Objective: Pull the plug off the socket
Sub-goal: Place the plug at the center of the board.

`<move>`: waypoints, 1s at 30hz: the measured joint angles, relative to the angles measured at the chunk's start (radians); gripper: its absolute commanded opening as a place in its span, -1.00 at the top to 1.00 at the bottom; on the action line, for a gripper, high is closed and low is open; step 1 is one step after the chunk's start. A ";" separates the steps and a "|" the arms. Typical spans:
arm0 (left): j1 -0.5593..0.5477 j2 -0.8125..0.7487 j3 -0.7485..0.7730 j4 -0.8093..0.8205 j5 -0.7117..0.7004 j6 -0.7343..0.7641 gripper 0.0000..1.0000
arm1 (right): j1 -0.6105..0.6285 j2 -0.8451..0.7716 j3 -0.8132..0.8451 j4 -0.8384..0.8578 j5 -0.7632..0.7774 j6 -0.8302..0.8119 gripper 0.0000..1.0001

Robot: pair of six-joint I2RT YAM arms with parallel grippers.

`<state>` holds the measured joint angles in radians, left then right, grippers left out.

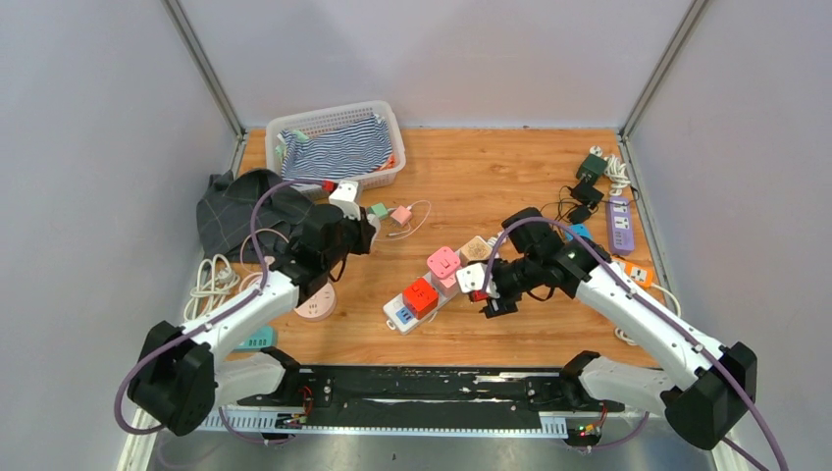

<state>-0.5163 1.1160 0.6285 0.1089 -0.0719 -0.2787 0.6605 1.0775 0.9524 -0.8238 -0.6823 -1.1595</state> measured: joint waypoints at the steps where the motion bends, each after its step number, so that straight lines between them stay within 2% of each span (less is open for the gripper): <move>1: 0.006 0.013 0.000 0.000 -0.017 -0.003 1.00 | -0.009 0.000 0.000 0.000 -0.003 -0.001 -0.22; 12: 0.054 0.216 0.045 -0.007 -0.197 -0.037 1.00 | -0.119 0.016 -0.005 0.001 -0.044 -0.007 -0.23; 22: 0.056 0.414 0.185 -0.010 -0.264 -0.039 1.00 | -0.164 0.039 -0.027 0.001 -0.053 -0.011 -0.23; 25: 0.056 0.446 0.212 -0.010 -0.287 -0.032 0.93 | -0.170 0.039 -0.031 0.001 -0.054 -0.012 -0.23; 27: 0.056 0.465 0.230 -0.010 -0.304 -0.027 0.74 | -0.172 0.040 -0.032 0.001 -0.055 -0.013 -0.23; 30: 0.057 0.499 0.260 -0.010 -0.319 -0.019 0.19 | -0.172 0.043 -0.032 0.001 -0.055 -0.013 -0.23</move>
<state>-0.4591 1.6146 0.8886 0.0994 -0.3904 -0.2974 0.4881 1.1210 0.9199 -0.8227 -0.7372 -1.1725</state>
